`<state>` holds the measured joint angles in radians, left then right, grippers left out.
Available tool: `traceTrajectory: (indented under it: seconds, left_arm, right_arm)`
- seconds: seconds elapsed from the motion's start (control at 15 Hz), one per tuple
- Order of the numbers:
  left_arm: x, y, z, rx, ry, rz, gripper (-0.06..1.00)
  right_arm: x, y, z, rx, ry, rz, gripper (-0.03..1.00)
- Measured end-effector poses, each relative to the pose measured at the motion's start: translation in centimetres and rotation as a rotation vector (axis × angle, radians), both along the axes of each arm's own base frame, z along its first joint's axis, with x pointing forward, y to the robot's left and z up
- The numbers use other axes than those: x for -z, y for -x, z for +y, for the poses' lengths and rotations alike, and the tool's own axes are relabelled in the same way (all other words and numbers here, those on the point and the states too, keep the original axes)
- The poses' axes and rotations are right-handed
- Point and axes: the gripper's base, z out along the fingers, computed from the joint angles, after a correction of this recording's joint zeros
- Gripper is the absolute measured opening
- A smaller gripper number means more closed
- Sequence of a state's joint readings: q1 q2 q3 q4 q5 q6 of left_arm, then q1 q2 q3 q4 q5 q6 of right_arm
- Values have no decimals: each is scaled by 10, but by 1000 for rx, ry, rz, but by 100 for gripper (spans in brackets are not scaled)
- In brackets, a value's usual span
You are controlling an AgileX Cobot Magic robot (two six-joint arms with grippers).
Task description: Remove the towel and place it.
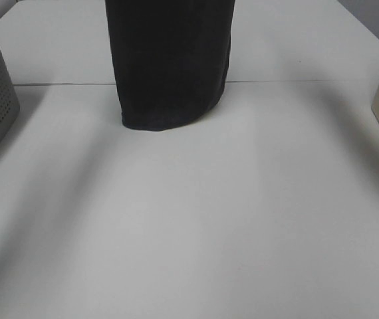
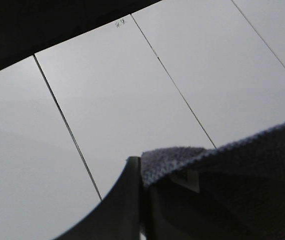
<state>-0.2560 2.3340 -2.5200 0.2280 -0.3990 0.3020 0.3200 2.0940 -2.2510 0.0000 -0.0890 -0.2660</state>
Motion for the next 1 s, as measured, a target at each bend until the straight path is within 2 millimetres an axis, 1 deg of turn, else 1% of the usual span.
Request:
traceTrajectory:
  seconds: [0.13,0.2,0.27,0.4,0.53,0.67,0.8,0.87,0.93,1.0]
  left_arm:
    - [-9,1,4,-8,14,-50,0]
    - [-19,6,7,-16,20,-68,0]
    - [-21,6,7,-18,21,-68,0]
    - [-19,4,7,-26,15,-36,0]
    - [-13,-1,8,-45,0,46,0]
    - [-1,-9,9,-75,-25,183,0]
    - [10,-11,10,-113,-52,409,0]
    - [15,-7,9,-125,-63,563,0]
    - [14,2,9,-137,-79,710,0]
    - [9,15,10,-143,-90,827,0]
  right_arm:
    - [-9,1,0,0,-11,-34,1]
    - [-11,2,-1,0,-14,-41,1]
    - [-10,1,0,0,-9,-28,1]
    - [-6,0,0,0,1,2,1]
    - [-1,-1,0,0,18,55,1]
    - [11,-2,1,-8,38,184,1]
    - [25,1,3,-37,44,369,1]
    - [29,5,3,-54,53,462,1]
    - [30,13,3,-76,59,550,1]
    - [26,24,2,-95,71,621,1]
